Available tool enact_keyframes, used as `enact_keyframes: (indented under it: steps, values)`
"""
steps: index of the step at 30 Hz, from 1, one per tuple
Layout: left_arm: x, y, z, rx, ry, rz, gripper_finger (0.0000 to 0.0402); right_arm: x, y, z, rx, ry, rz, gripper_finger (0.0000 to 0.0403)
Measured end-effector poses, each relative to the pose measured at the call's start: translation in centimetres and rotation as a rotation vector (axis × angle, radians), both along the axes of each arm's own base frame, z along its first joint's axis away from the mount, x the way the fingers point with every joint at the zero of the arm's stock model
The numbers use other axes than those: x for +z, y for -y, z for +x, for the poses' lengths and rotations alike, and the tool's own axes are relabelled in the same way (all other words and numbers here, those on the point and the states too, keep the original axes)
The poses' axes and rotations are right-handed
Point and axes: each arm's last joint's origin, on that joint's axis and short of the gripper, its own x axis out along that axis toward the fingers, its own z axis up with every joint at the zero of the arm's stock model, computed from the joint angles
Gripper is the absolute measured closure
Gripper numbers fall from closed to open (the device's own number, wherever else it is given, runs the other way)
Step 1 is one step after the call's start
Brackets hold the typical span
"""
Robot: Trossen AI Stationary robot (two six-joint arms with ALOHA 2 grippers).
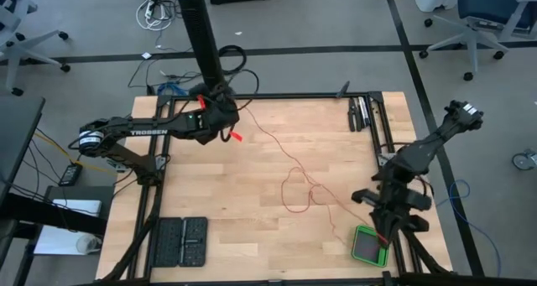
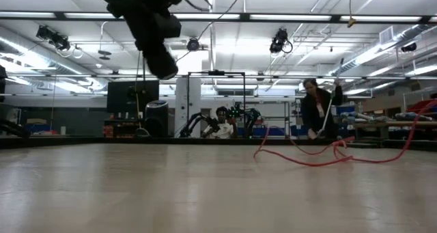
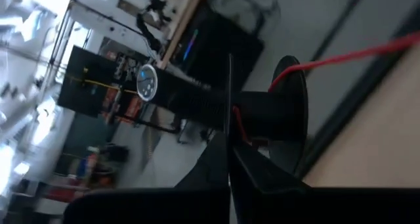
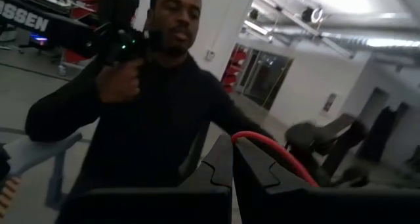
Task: Coil cords
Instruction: Coil the red wire cable onto the black spool
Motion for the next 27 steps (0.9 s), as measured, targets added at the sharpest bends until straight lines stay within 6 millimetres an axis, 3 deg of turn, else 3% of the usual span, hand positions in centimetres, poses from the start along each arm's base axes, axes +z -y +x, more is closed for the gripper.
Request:
enact_keyframes:
  steps: [10, 20, 27]
  values:
    - [4.5, -0.5, 1.9, -0.051, 0.609, 0.148, 0.0401, -3.1, -0.9, 2.6, -0.032, -0.194, -0.111, 0.0401]
    - [8.3, 0.0, 2.0, -0.303, 1.094, 0.226, 0.0401, -6.6, -0.8, 5.6, -0.105, -0.52, -0.152, 0.0401]
    - [9.1, 0.4, 2.3, -0.55, 1.338, 0.132, 0.0401, -8.3, -0.1, 6.5, -0.208, -0.675, -0.189, 0.0401]
